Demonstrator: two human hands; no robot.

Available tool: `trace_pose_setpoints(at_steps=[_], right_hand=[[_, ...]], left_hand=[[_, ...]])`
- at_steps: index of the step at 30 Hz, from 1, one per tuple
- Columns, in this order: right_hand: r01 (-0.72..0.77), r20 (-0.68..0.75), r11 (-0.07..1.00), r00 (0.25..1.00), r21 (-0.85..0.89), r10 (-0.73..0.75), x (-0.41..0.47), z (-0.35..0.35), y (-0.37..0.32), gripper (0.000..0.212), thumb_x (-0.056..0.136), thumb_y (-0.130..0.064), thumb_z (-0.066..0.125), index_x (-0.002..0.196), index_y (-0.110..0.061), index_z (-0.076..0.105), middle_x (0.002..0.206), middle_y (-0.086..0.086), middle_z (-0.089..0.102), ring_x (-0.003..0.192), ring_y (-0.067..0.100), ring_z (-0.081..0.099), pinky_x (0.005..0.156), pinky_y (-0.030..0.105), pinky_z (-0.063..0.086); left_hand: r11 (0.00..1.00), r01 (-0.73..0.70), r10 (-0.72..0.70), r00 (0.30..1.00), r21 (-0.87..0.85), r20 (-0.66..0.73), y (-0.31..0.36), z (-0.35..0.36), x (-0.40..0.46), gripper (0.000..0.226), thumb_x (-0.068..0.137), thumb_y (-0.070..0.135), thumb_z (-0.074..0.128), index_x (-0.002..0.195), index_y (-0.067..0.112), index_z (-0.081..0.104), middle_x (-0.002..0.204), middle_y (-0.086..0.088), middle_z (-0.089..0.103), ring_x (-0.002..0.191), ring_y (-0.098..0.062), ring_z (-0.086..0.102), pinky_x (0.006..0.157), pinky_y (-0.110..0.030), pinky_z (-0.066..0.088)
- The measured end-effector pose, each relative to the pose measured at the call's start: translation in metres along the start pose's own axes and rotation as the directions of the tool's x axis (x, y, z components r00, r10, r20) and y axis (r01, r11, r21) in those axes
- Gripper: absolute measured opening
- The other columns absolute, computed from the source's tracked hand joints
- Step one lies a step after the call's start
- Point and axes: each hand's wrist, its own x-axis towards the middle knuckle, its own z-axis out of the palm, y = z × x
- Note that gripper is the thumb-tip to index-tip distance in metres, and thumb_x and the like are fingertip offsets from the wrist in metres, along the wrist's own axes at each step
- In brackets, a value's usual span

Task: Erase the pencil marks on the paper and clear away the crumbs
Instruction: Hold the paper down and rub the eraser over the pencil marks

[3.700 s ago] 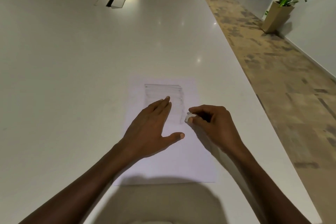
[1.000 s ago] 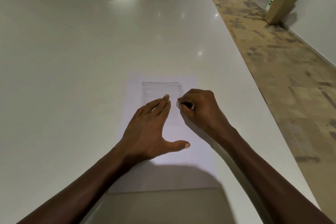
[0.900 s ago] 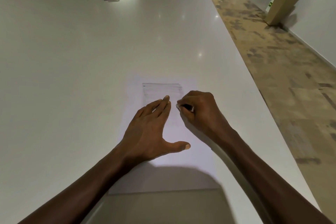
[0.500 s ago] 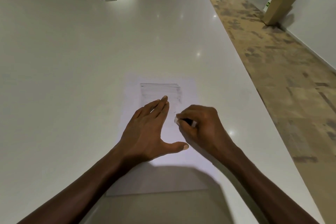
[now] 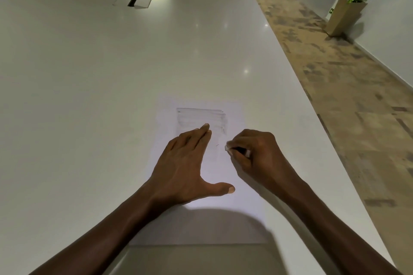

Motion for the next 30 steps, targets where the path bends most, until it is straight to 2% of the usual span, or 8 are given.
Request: trace_pose_setpoints(at_steps=[3, 5, 7, 8, 10, 12, 17, 30], right_hand=[[-0.020, 0.015, 1.000, 1.000, 0.004, 0.020, 0.002, 0.001, 0.002, 0.011, 0.078, 0.004, 0.062, 0.070, 0.003, 0.068, 0.063, 0.015, 0.064, 0.067, 0.023, 0.062, 0.059, 0.040, 0.050], [-0.031, 0.019, 0.999, 0.999, 0.010, 0.031, 0.002, 0.000, 0.002, 0.010, 0.078, 0.004, 0.063, 0.070, 0.003, 0.068, 0.063, 0.015, 0.064, 0.067, 0.021, 0.062, 0.059, 0.040, 0.050], [-0.037, 0.020, 0.999, 0.999, 0.024, 0.037, 0.001, 0.000, 0.002, 0.010, 0.078, 0.003, 0.064, 0.070, 0.002, 0.068, 0.064, 0.013, 0.065, 0.067, 0.019, 0.062, 0.059, 0.040, 0.050], [-0.037, 0.018, 0.999, 0.999, 0.031, 0.036, 0.001, 0.000, 0.002, 0.010, 0.078, 0.003, 0.064, 0.070, 0.001, 0.069, 0.064, 0.012, 0.065, 0.068, 0.019, 0.062, 0.059, 0.039, 0.050], [-0.035, 0.012, 0.998, 0.999, 0.043, 0.035, 0.001, 0.000, 0.003, 0.010, 0.078, 0.004, 0.064, 0.070, 0.000, 0.070, 0.065, 0.011, 0.066, 0.069, 0.019, 0.063, 0.059, 0.039, 0.050], [-0.034, 0.012, 0.998, 0.999, 0.054, 0.034, 0.002, 0.000, 0.002, 0.010, 0.079, 0.004, 0.064, 0.071, 0.000, 0.070, 0.065, 0.011, 0.066, 0.070, 0.019, 0.063, 0.060, 0.039, 0.051], [-0.043, -0.024, 0.995, 0.999, 0.088, 0.045, 0.011, -0.002, 0.003, 0.013, 0.077, 0.006, 0.067, 0.073, -0.003, 0.076, 0.069, 0.005, 0.071, 0.069, 0.014, 0.065, 0.061, 0.036, 0.053], [0.024, -0.050, 0.999, 0.998, -0.041, -0.026, 0.081, 0.004, 0.035, 0.010, 0.077, 0.006, 0.069, 0.069, 0.004, 0.073, 0.064, 0.013, 0.071, 0.063, 0.026, 0.065, 0.061, 0.043, 0.055]], left_hand=[[1.000, -0.012, 0.012, 1.000, 0.004, -0.002, 0.002, -0.004, 0.002, 0.127, 0.058, 0.099, 0.037, 0.155, 0.024, 0.008, 0.163, 0.011, 0.001, 0.147, -0.012, 0.010, 0.119, -0.035, 0.018], [0.999, -0.041, 0.043, 0.998, 0.034, -0.056, 0.002, -0.009, 0.010, 0.119, 0.060, 0.097, 0.040, 0.151, 0.022, 0.021, 0.158, 0.008, 0.019, 0.136, -0.016, 0.028, 0.109, -0.032, 0.030], [0.995, -0.059, 0.066, 0.994, 0.076, -0.089, -0.001, -0.013, 0.022, 0.116, 0.059, 0.097, 0.043, 0.145, 0.020, 0.030, 0.151, 0.006, 0.030, 0.128, -0.018, 0.035, 0.100, -0.031, 0.035], [0.994, -0.059, 0.065, 0.995, 0.088, -0.070, -0.004, -0.014, 0.029, 0.122, 0.057, 0.098, 0.042, 0.147, 0.018, 0.027, 0.155, 0.003, 0.026, 0.135, -0.019, 0.030, 0.106, -0.032, 0.033], [0.992, -0.063, 0.061, 0.998, 0.108, 0.018, -0.009, -0.013, 0.037, 0.138, 0.055, 0.102, 0.035, 0.155, 0.012, 0.006, 0.165, -0.001, -0.002, 0.150, -0.018, 0.000, 0.121, -0.037, 0.014], [0.989, -0.075, 0.065, 0.994, 0.124, 0.083, -0.013, -0.011, 0.041, 0.144, 0.053, 0.104, 0.031, 0.155, 0.011, -0.010, 0.162, 0.001, -0.022, 0.148, -0.012, -0.019, 0.123, -0.041, 0.001], [0.990, -0.075, 0.065, 0.994, 0.122, 0.090, -0.015, -0.008, 0.044, 0.146, 0.051, 0.106, 0.030, 0.154, 0.012, -0.011, 0.161, 0.003, -0.023, 0.148, -0.011, -0.018, 0.123, -0.042, 0.001], [0.992, -0.066, 0.057, 0.995, 0.107, 0.083, -0.015, -0.007, 0.046, 0.146, 0.050, 0.105, 0.034, 0.155, 0.014, -0.011, 0.161, 0.005, -0.023, 0.148, -0.010, -0.017, 0.122, -0.041, -0.001]])
